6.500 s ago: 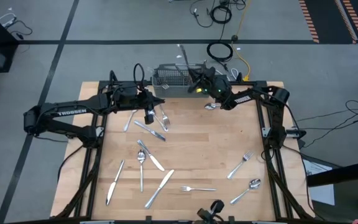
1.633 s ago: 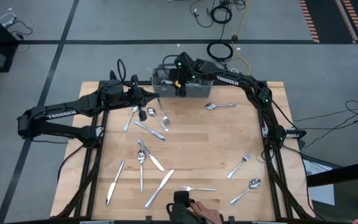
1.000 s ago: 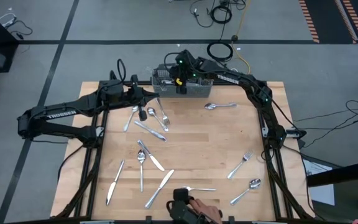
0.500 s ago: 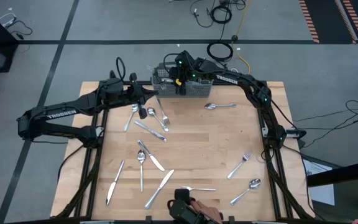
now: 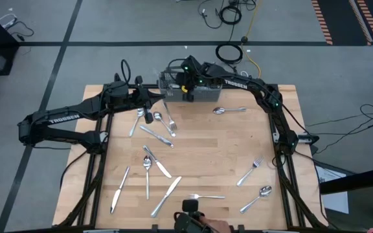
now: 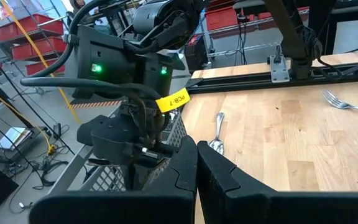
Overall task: Sort silverware
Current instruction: Put the silver table knife into the silverware organizer
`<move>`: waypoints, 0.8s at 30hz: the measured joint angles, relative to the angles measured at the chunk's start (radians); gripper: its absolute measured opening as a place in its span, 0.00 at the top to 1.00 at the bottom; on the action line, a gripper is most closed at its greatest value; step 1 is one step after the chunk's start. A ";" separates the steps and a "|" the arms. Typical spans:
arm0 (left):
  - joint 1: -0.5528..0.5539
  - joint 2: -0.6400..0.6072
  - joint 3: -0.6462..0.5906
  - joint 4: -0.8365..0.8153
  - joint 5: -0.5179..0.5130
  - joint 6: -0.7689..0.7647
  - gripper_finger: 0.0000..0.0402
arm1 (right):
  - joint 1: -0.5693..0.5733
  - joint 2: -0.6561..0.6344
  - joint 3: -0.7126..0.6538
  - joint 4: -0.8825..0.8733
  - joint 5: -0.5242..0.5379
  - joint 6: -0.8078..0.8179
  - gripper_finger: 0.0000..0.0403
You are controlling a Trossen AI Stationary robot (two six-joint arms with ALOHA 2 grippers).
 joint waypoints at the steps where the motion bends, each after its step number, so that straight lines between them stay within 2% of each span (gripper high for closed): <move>1: 0.000 0.000 0.000 0.000 0.000 0.000 0.98 | 0.003 0.000 0.000 0.004 0.016 0.005 0.98; 10: 0.000 0.000 0.000 0.000 0.000 0.001 0.98 | 0.008 -0.024 -0.005 0.022 0.035 0.014 1.00; 24: 0.001 0.000 0.000 0.013 -0.022 0.019 0.98 | -0.003 -0.140 -0.002 0.045 0.041 0.028 1.00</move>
